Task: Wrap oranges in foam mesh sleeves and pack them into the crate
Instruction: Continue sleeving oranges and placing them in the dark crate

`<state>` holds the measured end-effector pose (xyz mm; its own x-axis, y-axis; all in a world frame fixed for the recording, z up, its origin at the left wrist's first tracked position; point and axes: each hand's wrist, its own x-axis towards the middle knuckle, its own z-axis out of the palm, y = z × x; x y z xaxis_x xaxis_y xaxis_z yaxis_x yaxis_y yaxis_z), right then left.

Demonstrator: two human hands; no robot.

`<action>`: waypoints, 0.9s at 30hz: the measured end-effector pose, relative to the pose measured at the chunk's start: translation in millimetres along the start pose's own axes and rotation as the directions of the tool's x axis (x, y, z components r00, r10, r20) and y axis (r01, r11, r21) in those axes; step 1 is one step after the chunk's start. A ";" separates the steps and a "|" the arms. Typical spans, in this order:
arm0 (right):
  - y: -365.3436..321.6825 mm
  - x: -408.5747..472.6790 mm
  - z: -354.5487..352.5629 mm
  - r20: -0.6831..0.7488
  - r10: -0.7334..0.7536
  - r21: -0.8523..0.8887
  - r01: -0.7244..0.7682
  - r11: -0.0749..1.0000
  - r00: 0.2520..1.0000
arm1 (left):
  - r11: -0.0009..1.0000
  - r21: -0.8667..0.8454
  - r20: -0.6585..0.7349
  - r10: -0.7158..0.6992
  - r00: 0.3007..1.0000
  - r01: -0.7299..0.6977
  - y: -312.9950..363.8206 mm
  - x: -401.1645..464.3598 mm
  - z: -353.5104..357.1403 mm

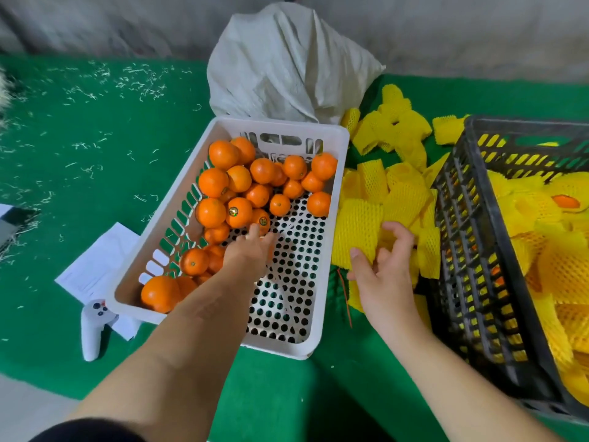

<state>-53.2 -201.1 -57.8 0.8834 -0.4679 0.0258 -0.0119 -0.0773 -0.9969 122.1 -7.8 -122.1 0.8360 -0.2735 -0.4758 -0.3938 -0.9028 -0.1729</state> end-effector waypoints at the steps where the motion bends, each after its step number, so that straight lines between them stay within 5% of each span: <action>1: 0.8 -1.8 -1.5 0.007 -0.017 0.001 0.017 1.000 1.000 | 1.000 0.010 -0.012 0.022 1.000 -0.022 2.6 1.2 -0.3; 6: -4.3 -12.1 -3.5 0.058 -0.025 0.025 0.023 0.999 0.998 | 0.982 0.185 -0.038 0.033 0.999 -0.025 18.1 -7.2 -8.6; 8: -4.7 -18.1 -5.0 0.094 -0.016 -0.039 0.020 0.999 0.995 | 0.996 0.083 -0.053 0.028 0.998 -0.024 20.8 -15.6 -22.5; 11: -5.7 -29.6 -8.1 0.059 0.012 0.023 -0.014 1.000 0.998 | 0.948 -0.302 -0.209 0.034 0.977 -0.097 17.8 -39.5 -47.3; 13: -7.7 -34.0 -7.4 0.068 0.015 0.055 -0.019 0.998 0.998 | 0.722 -0.660 -0.310 -0.011 0.951 -0.207 15.5 -68.5 -58.6; 15: -11.3 -37.3 -4.1 0.198 0.045 0.040 -0.054 0.998 0.979 | 0.339 -0.894 -0.336 -0.073 0.939 -0.294 20.6 -105.4 -63.3; 18: -9.7 -41.0 -0.2 0.386 0.121 -0.089 -0.094 0.992 0.914 | -0.138 -0.925 -0.357 -0.010 0.934 -0.355 37.6 -150.0 -58.5; 23: -7.8 -37.8 -3.6 0.340 0.057 -0.208 0.016 0.978 0.939 | -0.286 -0.888 -0.358 -0.060 0.932 -0.359 49.0 -187.0 -31.4; 27: -18.4 -36.7 -3.3 0.459 -0.084 -0.420 0.299 0.857 0.885 | -0.314 -0.872 -0.400 0.016 0.916 -0.376 43.9 -192.4 -25.4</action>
<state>-86.9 -185.4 -40.2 0.9973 -0.0035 0.0730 0.0577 -0.5756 -0.8157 -46.4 -3.2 -16.3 0.9128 -0.3976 -0.0934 0.1428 0.0964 0.9850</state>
